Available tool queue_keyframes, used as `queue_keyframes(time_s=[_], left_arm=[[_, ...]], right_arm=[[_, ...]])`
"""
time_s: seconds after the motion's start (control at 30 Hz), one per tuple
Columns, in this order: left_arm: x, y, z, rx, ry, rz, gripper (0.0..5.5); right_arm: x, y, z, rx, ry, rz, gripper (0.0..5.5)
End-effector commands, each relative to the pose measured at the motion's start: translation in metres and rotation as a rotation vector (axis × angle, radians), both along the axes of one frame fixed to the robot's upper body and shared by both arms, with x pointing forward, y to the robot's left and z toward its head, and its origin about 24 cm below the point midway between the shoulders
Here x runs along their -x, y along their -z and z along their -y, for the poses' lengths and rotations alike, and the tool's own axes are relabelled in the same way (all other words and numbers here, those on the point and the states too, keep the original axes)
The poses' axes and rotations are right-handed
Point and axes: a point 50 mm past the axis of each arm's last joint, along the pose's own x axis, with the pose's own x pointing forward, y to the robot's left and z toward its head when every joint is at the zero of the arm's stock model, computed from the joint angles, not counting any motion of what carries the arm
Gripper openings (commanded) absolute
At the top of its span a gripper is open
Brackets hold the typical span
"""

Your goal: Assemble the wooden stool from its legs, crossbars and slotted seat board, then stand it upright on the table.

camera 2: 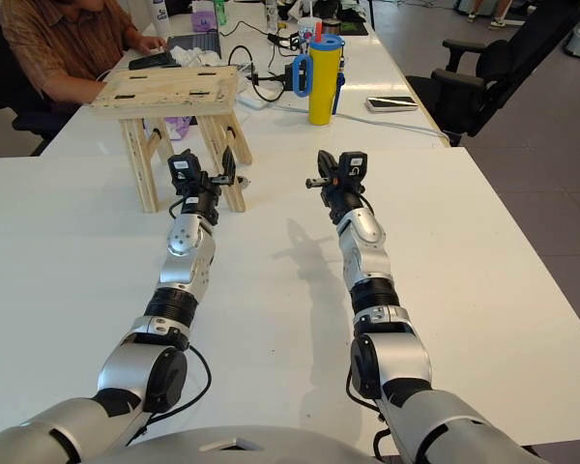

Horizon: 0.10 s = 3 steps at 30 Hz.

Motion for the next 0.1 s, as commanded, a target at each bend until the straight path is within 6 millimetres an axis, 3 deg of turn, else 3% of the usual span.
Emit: queue_keyframes(time_s=[0.03,0.1], left_arm=[[-0.0025,-0.0023,-0.0006,-0.005,0.003,-0.001,4.40],[-0.0029,-0.0015,0.0004,-0.005,0.005,-0.004,4.40]], right_arm=[[-0.0057,-0.0112,-0.0028,0.003,0.003,0.031,0.00],[-0.0062,-0.0116,-0.0042,0.001,0.001,0.032,0.00]])
